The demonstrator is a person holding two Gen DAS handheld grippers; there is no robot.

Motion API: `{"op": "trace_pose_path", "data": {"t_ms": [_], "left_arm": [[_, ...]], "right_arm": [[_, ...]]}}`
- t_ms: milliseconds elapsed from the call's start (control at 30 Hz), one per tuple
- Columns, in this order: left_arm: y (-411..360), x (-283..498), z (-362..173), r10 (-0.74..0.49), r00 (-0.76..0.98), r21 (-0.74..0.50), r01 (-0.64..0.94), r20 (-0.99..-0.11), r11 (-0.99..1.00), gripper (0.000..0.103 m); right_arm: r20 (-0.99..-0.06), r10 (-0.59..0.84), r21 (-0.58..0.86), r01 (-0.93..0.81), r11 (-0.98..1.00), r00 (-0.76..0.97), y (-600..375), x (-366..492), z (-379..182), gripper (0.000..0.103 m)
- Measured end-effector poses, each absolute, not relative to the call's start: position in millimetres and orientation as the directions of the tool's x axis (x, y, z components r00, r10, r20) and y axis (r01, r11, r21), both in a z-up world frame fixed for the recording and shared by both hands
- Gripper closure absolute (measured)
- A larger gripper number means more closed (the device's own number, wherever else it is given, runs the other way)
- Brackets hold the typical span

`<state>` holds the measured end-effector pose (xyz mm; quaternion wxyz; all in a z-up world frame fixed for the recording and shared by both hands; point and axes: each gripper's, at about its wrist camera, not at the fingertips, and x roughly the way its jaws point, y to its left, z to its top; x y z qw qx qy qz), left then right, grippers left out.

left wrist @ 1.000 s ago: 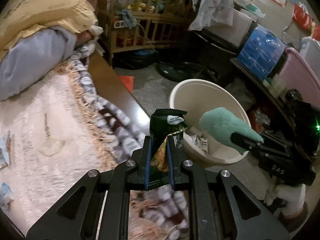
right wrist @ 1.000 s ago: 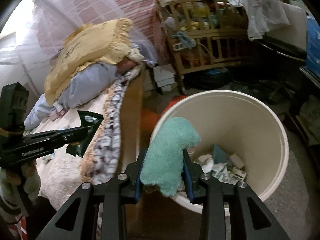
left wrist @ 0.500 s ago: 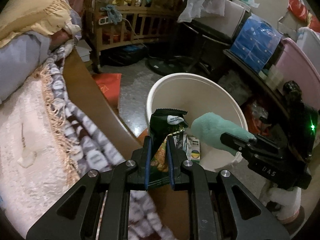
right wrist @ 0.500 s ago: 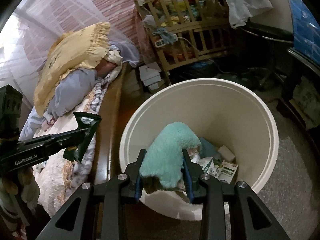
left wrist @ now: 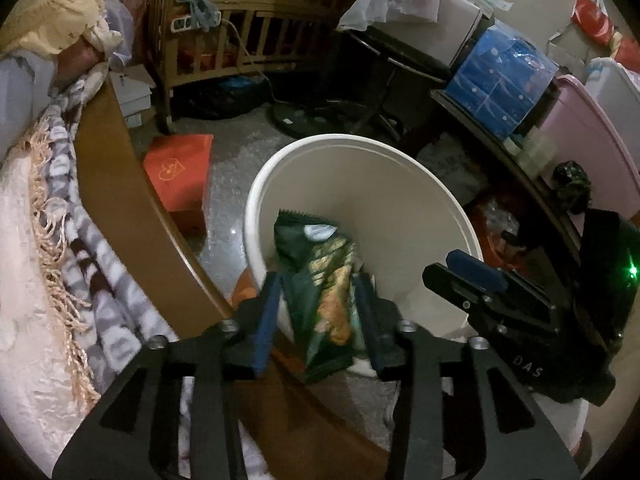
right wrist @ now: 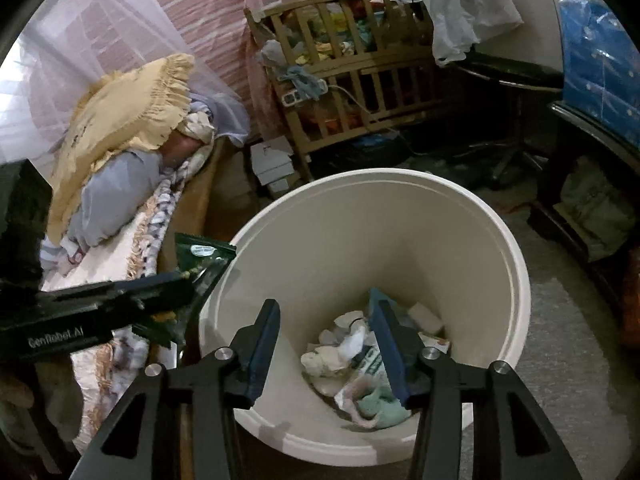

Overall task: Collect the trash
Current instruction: 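Open both tools to drop the chip bag and cloth into the bucket, then return both open tools to the remaining wrappers on the bed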

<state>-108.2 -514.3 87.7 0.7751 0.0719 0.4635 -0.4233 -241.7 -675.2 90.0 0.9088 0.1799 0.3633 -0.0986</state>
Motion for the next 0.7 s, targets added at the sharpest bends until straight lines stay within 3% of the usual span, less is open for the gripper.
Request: {"op": "trace_pose_path", "data": {"t_ms": [700], "left_arm": [[-431.0, -95.9, 113.4, -0.527, 0.345, -0.187, 0.672, -0.777, 0.717, 0.064]], "right_arm": [[-0.713, 0.031, 0.250, 0.212, 0.945, 0.701, -634.5, -224.5, 83.9, 0.056]]}}
